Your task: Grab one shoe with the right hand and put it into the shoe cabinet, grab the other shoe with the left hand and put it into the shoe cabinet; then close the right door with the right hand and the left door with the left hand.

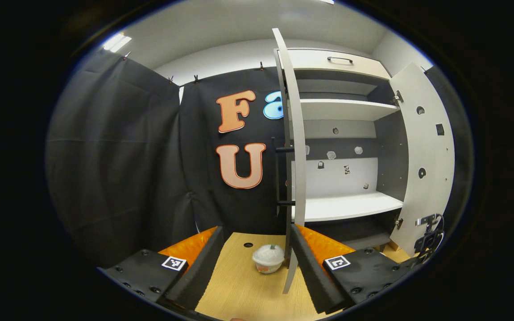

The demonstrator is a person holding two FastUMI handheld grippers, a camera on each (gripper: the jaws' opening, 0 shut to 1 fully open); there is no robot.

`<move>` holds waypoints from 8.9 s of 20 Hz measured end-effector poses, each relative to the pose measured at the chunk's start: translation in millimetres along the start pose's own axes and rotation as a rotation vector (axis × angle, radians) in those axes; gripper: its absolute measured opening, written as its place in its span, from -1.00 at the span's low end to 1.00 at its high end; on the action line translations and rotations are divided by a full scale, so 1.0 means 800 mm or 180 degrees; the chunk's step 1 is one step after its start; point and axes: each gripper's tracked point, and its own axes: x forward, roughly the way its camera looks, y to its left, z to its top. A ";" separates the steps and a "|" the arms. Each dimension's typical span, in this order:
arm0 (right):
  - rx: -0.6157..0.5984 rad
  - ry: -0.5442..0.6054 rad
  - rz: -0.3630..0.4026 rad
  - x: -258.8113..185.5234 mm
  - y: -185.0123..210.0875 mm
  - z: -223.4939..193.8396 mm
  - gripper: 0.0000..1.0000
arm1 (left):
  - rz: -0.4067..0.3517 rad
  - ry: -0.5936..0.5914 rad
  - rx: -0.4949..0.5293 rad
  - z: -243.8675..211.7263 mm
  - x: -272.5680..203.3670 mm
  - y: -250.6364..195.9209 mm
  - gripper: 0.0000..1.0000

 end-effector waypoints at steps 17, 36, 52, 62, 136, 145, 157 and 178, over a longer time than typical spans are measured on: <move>0.0002 -0.0752 0.0365 -0.087 0.078 0.313 -1.00 | 0.0114 -0.0165 0.0077 0.024 0.009 0.011 0.94; 0.0371 -0.0201 0.0331 0.129 0.098 0.432 -1.00 | 0.0646 0.0000 0.0077 0.013 0.008 0.039 0.93; 0.0054 -0.0998 0.0460 -0.044 0.092 0.413 0.22 | 0.0273 0.0087 -0.0057 -0.002 -0.005 0.000 0.99; -0.0125 -0.1529 0.0412 -0.192 0.059 0.322 0.86 | -0.0048 0.0256 -0.0026 -0.057 -0.034 -0.065 0.89; -0.0565 -0.1958 0.0668 -0.245 -0.014 0.291 0.86 | -0.1289 0.1913 -0.0552 -0.108 0.254 -0.242 -0.87; -0.0515 -0.2059 0.0796 -0.237 -0.010 0.325 0.86 | -0.1217 0.1976 -0.0517 -0.058 0.415 -0.290 -0.87; -0.0385 -0.2096 0.0615 -0.242 -0.041 0.332 0.86 | -0.1000 0.2643 -0.0344 -0.145 0.517 -0.312 -0.88; -0.0256 -0.2021 0.0653 -0.297 -0.097 0.303 0.85 | -0.0615 0.1154 0.0093 0.023 0.412 -0.269 0.96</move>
